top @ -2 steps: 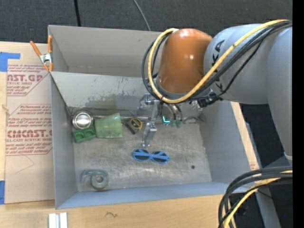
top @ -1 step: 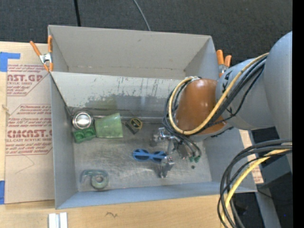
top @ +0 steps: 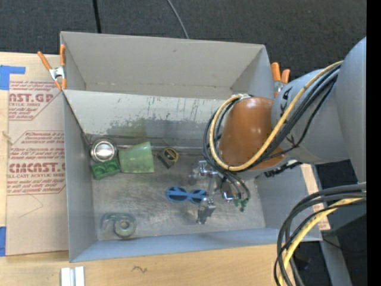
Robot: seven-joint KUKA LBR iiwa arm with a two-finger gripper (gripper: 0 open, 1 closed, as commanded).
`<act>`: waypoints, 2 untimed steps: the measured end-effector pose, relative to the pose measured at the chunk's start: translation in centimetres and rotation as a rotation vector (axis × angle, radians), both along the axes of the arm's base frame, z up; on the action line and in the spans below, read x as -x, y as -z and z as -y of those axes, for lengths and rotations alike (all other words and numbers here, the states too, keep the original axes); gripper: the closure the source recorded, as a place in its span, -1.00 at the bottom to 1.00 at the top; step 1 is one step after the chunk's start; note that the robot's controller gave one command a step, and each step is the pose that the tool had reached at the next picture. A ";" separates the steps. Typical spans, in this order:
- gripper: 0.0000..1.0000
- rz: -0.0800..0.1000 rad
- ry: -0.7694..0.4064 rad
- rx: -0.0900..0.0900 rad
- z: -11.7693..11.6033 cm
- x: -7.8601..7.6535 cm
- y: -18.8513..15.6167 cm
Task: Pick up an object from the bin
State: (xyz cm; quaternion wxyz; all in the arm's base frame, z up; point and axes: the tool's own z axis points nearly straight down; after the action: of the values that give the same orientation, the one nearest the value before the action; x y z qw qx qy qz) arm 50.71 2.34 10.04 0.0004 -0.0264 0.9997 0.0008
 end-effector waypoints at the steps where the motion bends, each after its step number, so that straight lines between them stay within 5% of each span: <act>1: -1.00 -0.003 0.169 0.001 -0.3 1.2 0.1; 2: -1.00 0.007 0.319 -0.002 -0.1 0.8 2.8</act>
Offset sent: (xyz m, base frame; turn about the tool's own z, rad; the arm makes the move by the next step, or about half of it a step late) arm -0.0114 0.0025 -0.0004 0.1700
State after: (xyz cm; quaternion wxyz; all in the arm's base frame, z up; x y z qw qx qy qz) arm 49.91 2.42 7.23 0.0043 0.1325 0.9912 0.0015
